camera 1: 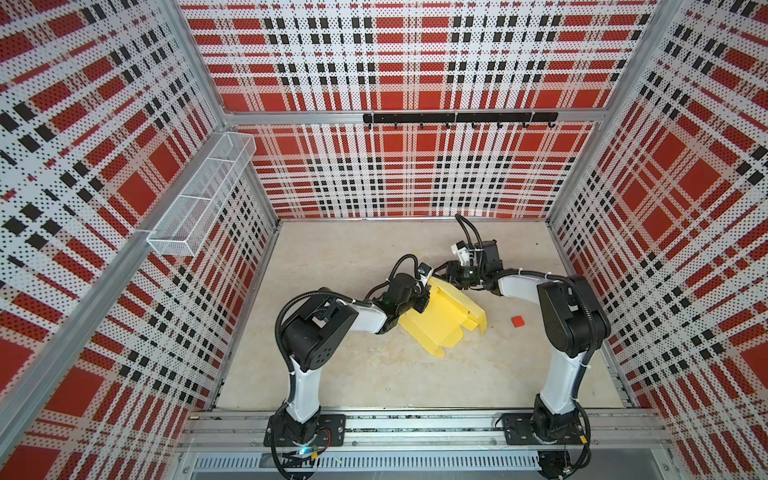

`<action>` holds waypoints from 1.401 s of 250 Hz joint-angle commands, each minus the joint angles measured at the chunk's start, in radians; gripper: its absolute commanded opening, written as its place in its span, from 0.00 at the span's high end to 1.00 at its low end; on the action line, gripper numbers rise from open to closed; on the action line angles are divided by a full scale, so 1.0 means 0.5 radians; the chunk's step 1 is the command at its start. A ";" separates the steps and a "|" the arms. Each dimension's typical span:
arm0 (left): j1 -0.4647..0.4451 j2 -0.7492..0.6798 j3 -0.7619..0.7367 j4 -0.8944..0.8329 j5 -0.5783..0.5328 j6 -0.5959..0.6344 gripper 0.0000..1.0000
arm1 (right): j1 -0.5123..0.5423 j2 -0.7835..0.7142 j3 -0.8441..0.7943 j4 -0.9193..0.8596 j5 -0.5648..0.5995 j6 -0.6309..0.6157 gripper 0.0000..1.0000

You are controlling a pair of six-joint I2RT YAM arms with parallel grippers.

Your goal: Fold the paper box

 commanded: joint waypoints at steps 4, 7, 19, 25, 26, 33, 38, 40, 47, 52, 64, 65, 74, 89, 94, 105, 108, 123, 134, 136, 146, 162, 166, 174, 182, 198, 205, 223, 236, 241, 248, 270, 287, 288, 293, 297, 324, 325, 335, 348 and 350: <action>-0.001 0.071 0.049 0.077 0.034 -0.046 0.82 | 0.021 0.030 -0.071 0.144 0.042 0.041 0.49; -0.001 0.077 0.049 0.078 0.034 -0.048 0.82 | 0.022 0.028 -0.076 0.145 0.045 0.044 0.49; -0.008 0.088 0.063 0.078 0.026 -0.053 0.81 | 0.021 0.022 -0.102 0.163 0.048 0.063 0.50; -0.010 0.088 0.068 0.075 0.022 -0.052 0.81 | 0.021 0.023 -0.115 0.180 0.048 0.081 0.50; -0.010 0.088 0.068 0.075 0.024 -0.053 0.81 | 0.020 0.022 -0.118 0.184 0.047 0.084 0.50; -0.015 0.088 0.071 0.078 0.030 -0.056 0.81 | 0.022 0.016 -0.139 0.223 0.029 0.112 0.51; -0.017 0.093 0.074 0.078 0.038 -0.057 0.81 | 0.024 0.013 -0.150 0.249 0.019 0.126 0.51; -0.018 0.092 0.076 0.080 0.041 -0.058 0.81 | 0.026 0.010 -0.154 0.256 0.014 0.129 0.51; -0.021 0.103 0.077 0.089 0.054 -0.062 0.81 | 0.030 0.007 -0.169 0.271 0.010 0.132 0.51; -0.023 0.113 0.080 0.101 0.063 -0.068 0.81 | 0.035 0.005 -0.174 0.274 0.010 0.129 0.51; -0.023 0.140 0.085 0.125 0.080 -0.093 0.80 | 0.039 -0.001 -0.192 0.271 0.013 0.118 0.51; -0.024 0.143 0.086 0.126 0.080 -0.096 0.81 | 0.039 0.001 -0.193 0.271 0.013 0.118 0.51; -0.023 0.159 0.095 0.127 0.087 -0.108 0.80 | 0.040 0.000 -0.207 0.273 0.018 0.125 0.51; -0.030 0.159 0.097 0.139 0.106 -0.104 0.80 | 0.045 0.002 -0.239 0.318 0.010 0.180 0.53; -0.031 0.159 0.091 0.159 0.117 -0.100 0.80 | 0.045 0.002 -0.254 0.355 0.001 0.205 0.53; -0.030 0.161 0.072 0.220 0.163 -0.099 0.80 | 0.050 -0.009 -0.284 0.426 -0.023 0.243 0.53; -0.026 0.163 0.068 0.234 0.175 -0.107 0.80 | 0.052 -0.011 -0.288 0.439 -0.027 0.246 0.53; -0.014 0.189 0.059 0.292 0.241 -0.141 0.80 | 0.060 -0.023 -0.304 0.438 -0.025 0.242 0.53; -0.008 0.206 0.055 0.328 0.281 -0.154 0.80 | 0.064 -0.027 -0.318 0.437 -0.011 0.244 0.54; -0.009 0.208 0.055 0.331 0.286 -0.154 0.80 | 0.063 -0.028 -0.321 0.437 -0.005 0.245 0.54; -0.010 0.211 0.057 0.342 0.317 -0.151 0.80 | 0.064 -0.032 -0.337 0.452 0.008 0.269 0.54; -0.010 0.207 0.056 0.372 0.362 -0.153 0.80 | 0.069 -0.039 -0.359 0.522 -0.013 0.326 0.55; -0.008 0.212 0.055 0.385 0.375 -0.154 0.80 | 0.070 -0.039 -0.361 0.532 -0.019 0.332 0.55; -0.003 0.225 0.056 0.412 0.403 -0.164 0.80 | 0.075 -0.042 -0.362 0.544 -0.021 0.338 0.55; -0.004 0.245 0.064 0.432 0.420 -0.179 0.80 | 0.079 -0.047 -0.358 0.542 -0.019 0.336 0.55; 0.002 0.275 0.085 0.434 0.414 -0.203 0.80 | 0.085 -0.041 -0.355 0.538 -0.005 0.338 0.55; -0.002 0.280 0.093 0.432 0.406 -0.211 0.80 | 0.088 -0.037 -0.355 0.538 -0.002 0.352 0.55; -0.010 0.277 0.101 0.428 0.406 -0.220 0.80 | 0.091 -0.040 -0.367 0.587 -0.015 0.397 0.56; -0.010 0.292 0.115 0.428 0.406 -0.242 0.80 | 0.094 -0.048 -0.369 0.595 -0.025 0.397 0.56; -0.011 0.301 0.119 0.426 0.406 -0.246 0.80 | 0.094 -0.052 -0.369 0.588 -0.023 0.389 0.56; -0.012 0.311 0.126 0.422 0.407 -0.250 0.81 | 0.094 -0.056 -0.371 0.574 -0.013 0.378 0.56; -0.025 0.312 0.139 0.386 0.376 -0.225 0.85 | 0.094 -0.065 -0.381 0.550 0.007 0.369 0.56; -0.031 0.303 0.135 0.366 0.357 -0.207 0.88 | 0.094 -0.058 -0.386 0.567 -0.002 0.382 0.56; -0.030 0.303 0.137 0.368 0.357 -0.207 0.89 | 0.094 -0.057 -0.387 0.570 -0.002 0.382 0.56; -0.032 0.306 0.137 0.366 0.359 -0.208 0.89 | 0.095 -0.056 -0.393 0.577 -0.005 0.382 0.56; -0.030 0.308 0.136 0.366 0.358 -0.211 0.89 | 0.096 -0.058 -0.396 0.583 -0.003 0.382 0.56; -0.043 0.317 0.136 0.360 0.331 -0.190 0.88 | 0.095 -0.055 -0.416 0.609 0.016 0.392 0.56; -0.042 0.316 0.136 0.359 0.330 -0.189 0.88 | 0.096 -0.054 -0.417 0.610 0.016 0.395 0.56; -0.052 0.301 0.132 0.343 0.317 -0.175 0.83 | 0.095 -0.048 -0.423 0.639 0.006 0.425 0.56; -0.061 0.288 0.131 0.327 0.303 -0.170 0.78 | 0.097 -0.048 -0.433 0.700 -0.016 0.465 0.56; -0.064 0.288 0.130 0.328 0.304 -0.170 0.77 | 0.097 -0.050 -0.436 0.707 -0.017 0.468 0.56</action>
